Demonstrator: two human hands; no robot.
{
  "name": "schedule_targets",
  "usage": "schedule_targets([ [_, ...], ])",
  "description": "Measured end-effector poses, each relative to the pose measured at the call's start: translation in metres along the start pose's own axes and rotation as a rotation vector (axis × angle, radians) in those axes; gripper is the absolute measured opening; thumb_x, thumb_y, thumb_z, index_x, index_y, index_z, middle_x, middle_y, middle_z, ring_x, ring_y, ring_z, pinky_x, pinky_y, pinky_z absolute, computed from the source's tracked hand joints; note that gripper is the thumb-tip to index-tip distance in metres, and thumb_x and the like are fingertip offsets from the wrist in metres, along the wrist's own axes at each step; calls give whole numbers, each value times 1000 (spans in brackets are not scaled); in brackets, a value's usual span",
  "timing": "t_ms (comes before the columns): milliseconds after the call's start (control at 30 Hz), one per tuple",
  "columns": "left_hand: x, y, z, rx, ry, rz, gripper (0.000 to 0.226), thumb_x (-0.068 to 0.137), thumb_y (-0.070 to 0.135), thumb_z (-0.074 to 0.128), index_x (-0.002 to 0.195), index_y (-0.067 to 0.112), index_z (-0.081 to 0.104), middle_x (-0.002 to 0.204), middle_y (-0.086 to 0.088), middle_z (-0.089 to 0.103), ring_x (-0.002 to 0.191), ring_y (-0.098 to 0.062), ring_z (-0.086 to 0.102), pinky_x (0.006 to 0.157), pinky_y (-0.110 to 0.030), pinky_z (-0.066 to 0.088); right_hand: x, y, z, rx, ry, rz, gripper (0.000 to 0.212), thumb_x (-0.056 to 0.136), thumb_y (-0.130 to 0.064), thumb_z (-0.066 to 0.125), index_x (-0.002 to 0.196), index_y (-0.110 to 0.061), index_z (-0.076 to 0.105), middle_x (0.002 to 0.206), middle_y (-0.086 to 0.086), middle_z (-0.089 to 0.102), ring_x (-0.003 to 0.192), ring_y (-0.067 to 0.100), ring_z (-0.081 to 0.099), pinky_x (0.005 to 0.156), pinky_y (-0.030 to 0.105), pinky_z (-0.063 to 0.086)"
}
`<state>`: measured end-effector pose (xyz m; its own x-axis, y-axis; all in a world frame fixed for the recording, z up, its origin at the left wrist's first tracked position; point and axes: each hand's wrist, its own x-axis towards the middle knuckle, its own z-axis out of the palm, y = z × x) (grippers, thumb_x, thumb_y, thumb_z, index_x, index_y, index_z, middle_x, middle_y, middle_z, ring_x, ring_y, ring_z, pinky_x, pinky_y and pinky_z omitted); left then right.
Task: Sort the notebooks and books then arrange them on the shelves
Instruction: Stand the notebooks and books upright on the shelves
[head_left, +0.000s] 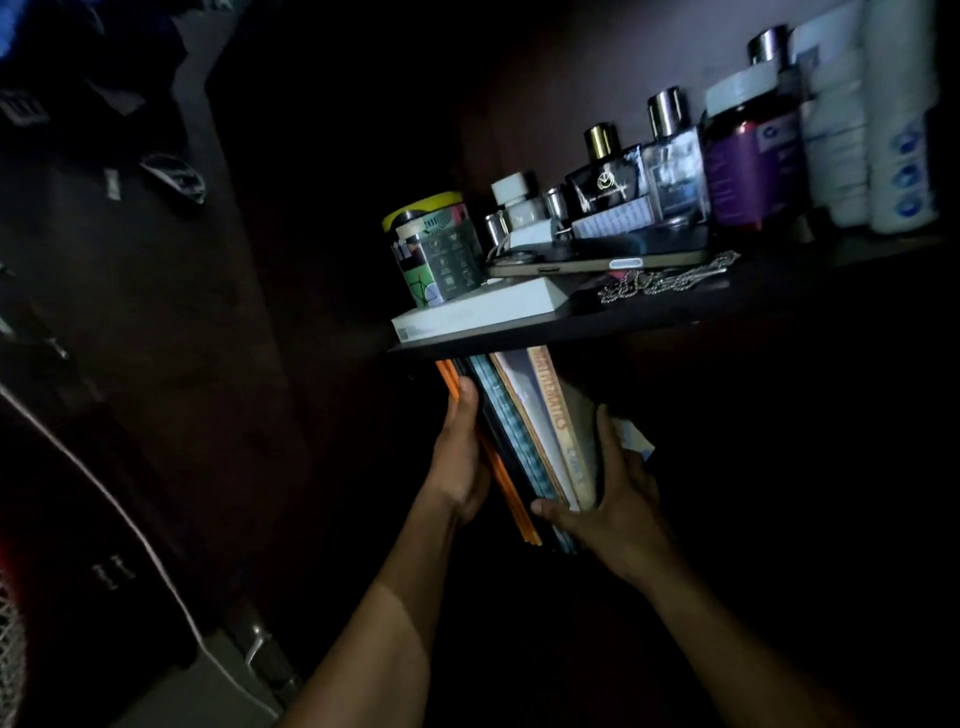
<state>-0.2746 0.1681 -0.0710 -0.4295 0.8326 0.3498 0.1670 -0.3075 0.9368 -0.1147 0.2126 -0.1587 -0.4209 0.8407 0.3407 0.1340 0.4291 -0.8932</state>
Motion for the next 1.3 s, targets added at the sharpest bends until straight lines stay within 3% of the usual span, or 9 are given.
schedule_targets([
  [200,6,-9,-8,-15,-47,6,80,90,68,59,155,27,36,153,-8,48,141,-31,45,118,-59,29,-2,-5,1,-154,-106,55,108,80,-75,59,144,-56,-26,167,9,-4,151,34,5,119,47,26],
  [467,7,-19,-7,-68,-90,94,78,83,69,66,149,35,42,148,0,54,138,-23,49,117,-55,33,-3,-8,3,-162,-70,27,114,78,-73,63,151,-51,-22,166,5,1,151,34,8,117,50,26],
  [800,-1,-17,13,-97,60,139,70,87,64,63,144,25,48,136,-3,64,127,-23,60,110,-51,45,-3,-6,3,-169,-26,-18,117,74,-73,66,149,-54,-22,166,4,8,148,34,18,114,51,31],
  [900,-14,-34,16,-28,183,91,92,78,80,60,154,34,34,155,6,44,142,-14,43,118,-44,34,-2,-6,0,-88,-10,10,127,66,-71,76,146,-59,-22,167,-2,9,150,31,18,116,52,32],
  [1000,-24,-77,11,-82,245,-23,81,84,83,50,151,39,40,158,6,40,146,-17,37,120,-52,28,1,-2,-2,-57,1,4,130,64,-65,83,153,-53,-12,165,-1,16,148,31,24,115,51,35],
  [1100,-25,-87,9,-130,235,-107,80,83,83,52,148,36,47,154,8,46,143,-15,42,120,-52,29,2,-1,3,-65,5,0,126,68,-60,83,156,-47,-7,162,4,22,145,33,28,113,51,38],
  [1200,-31,-67,18,-130,211,-99,58,88,71,49,133,34,57,131,24,59,118,6,57,108,-35,43,3,1,8,-68,12,-15,124,71,-60,81,157,-43,-7,163,7,21,146,33,28,113,51,38],
  [1233,-30,-67,19,-114,210,-123,64,85,72,48,136,34,54,133,23,55,119,5,55,107,-34,42,3,1,8,-70,7,-13,124,71,-61,81,157,-43,-7,163,7,20,146,34,27,113,51,38],
  [1300,-27,-68,15,-128,223,-240,102,71,89,54,153,30,38,155,11,37,141,-12,40,117,-45,34,3,2,7,-58,8,-10,126,69,-62,82,157,-41,-5,163,6,21,146,33,28,113,51,38],
])
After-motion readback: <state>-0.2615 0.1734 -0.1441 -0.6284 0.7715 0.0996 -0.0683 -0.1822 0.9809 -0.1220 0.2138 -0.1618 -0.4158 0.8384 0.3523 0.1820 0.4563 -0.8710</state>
